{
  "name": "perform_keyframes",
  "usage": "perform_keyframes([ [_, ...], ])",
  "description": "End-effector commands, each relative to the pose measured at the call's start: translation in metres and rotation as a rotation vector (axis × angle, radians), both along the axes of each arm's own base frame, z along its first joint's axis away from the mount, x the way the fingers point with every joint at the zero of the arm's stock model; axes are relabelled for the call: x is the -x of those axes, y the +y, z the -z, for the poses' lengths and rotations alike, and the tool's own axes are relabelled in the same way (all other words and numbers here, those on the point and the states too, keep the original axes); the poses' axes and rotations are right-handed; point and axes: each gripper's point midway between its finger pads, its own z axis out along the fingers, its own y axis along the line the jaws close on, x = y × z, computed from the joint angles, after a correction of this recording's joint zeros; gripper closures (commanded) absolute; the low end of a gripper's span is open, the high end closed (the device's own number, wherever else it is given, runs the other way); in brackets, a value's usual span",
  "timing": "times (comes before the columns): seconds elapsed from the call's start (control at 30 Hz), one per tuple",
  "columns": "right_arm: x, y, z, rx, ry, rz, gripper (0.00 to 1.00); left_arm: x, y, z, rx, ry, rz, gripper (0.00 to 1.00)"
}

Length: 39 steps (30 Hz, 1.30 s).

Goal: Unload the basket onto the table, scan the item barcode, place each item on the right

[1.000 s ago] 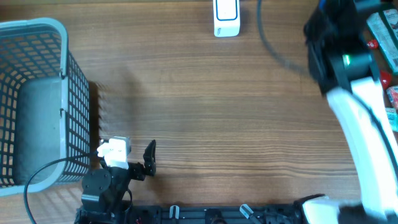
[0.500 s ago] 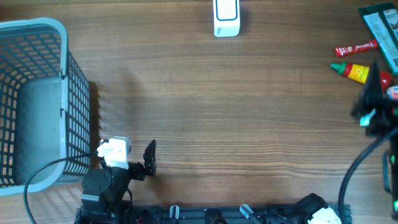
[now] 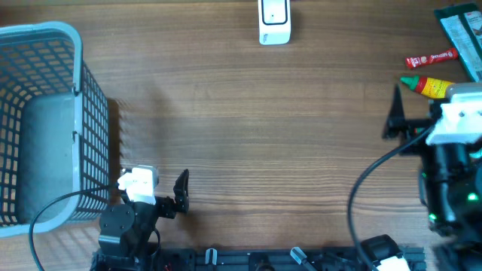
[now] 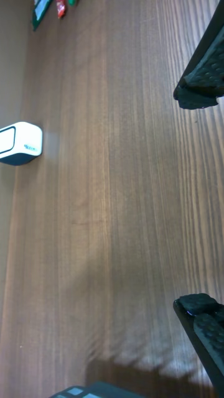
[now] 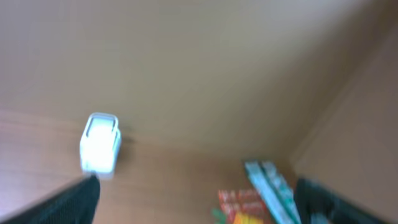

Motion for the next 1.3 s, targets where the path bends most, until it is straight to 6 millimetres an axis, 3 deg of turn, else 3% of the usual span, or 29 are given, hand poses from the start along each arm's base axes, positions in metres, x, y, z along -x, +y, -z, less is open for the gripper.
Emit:
perform_keyframes([
  [0.0, 0.010, 0.031, 0.041, 0.000, -0.122, -0.254, 0.00, 0.001, -0.003, -0.002, -0.010, -0.014, 0.023, 0.00],
  [0.17, 0.033, -0.005, 0.090, -0.204, -0.298, -0.132, 0.00, 0.001, -0.003, -0.002, -0.010, -0.014, 0.023, 0.00],
  [0.33, 0.032, -0.013, 0.131, -0.194, -0.357, -0.118, 0.00, 0.001, -0.003, -0.002, -0.010, -0.014, 0.023, 0.00],
  [0.53, 0.008, -0.018, 0.210, -0.258, -0.221, -0.091, 0.00, 0.001, -0.003, -0.002, -0.010, -0.014, 0.023, 0.00],
  [0.67, 0.004, -0.020, 0.244, -0.289, -0.086, -0.067, 0.00, 0.001, -0.003, -0.002, -0.010, -0.014, 0.023, 0.00],
  [1.27, 0.004, -0.021, 0.250, -0.293, -0.064, -0.057, 0.00, 0.001, -0.003, -0.002, -0.010, -0.014, 0.023, 0.00],
])
